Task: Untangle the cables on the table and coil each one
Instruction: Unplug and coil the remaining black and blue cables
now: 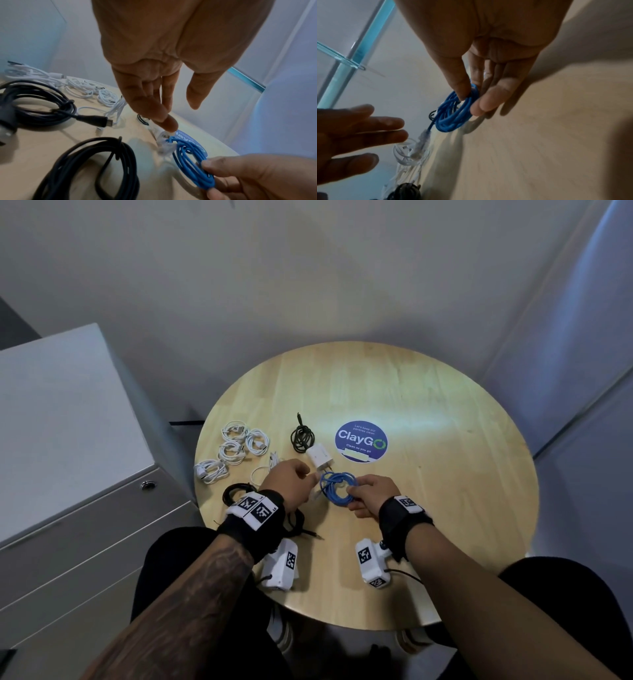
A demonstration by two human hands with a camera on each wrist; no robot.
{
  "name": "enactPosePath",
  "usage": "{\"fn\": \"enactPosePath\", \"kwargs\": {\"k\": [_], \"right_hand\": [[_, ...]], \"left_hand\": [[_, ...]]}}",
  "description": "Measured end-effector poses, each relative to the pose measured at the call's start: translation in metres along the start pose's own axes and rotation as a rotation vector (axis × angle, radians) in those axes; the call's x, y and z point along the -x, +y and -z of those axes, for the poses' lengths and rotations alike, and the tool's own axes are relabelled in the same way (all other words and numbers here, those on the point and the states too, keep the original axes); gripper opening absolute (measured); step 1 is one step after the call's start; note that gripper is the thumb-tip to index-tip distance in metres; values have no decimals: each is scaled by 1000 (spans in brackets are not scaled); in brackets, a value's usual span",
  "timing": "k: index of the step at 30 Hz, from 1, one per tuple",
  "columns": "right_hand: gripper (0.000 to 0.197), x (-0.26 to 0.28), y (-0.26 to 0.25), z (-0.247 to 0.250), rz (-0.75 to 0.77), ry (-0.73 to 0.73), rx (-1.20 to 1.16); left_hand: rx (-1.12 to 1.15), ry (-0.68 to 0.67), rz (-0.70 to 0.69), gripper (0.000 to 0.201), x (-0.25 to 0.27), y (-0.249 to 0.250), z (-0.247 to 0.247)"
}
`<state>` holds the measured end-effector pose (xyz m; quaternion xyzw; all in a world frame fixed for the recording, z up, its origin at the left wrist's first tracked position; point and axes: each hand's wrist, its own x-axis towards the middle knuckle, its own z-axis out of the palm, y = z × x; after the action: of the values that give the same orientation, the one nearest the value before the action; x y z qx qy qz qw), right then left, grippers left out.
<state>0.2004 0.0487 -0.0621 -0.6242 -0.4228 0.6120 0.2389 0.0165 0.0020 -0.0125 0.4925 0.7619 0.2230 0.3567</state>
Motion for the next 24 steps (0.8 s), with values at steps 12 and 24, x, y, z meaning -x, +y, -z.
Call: {"fn": "enactPosePath", "kwargs": {"k": [12, 24], "right_hand": [[58, -11, -1, 7, 22, 30, 68], [23, -5, 0, 8, 144, 53, 264]], "left_hand": [[-144, -16, -26, 40, 1, -1, 3], [-568, -200, -251, 30, 4, 31, -26]]}}
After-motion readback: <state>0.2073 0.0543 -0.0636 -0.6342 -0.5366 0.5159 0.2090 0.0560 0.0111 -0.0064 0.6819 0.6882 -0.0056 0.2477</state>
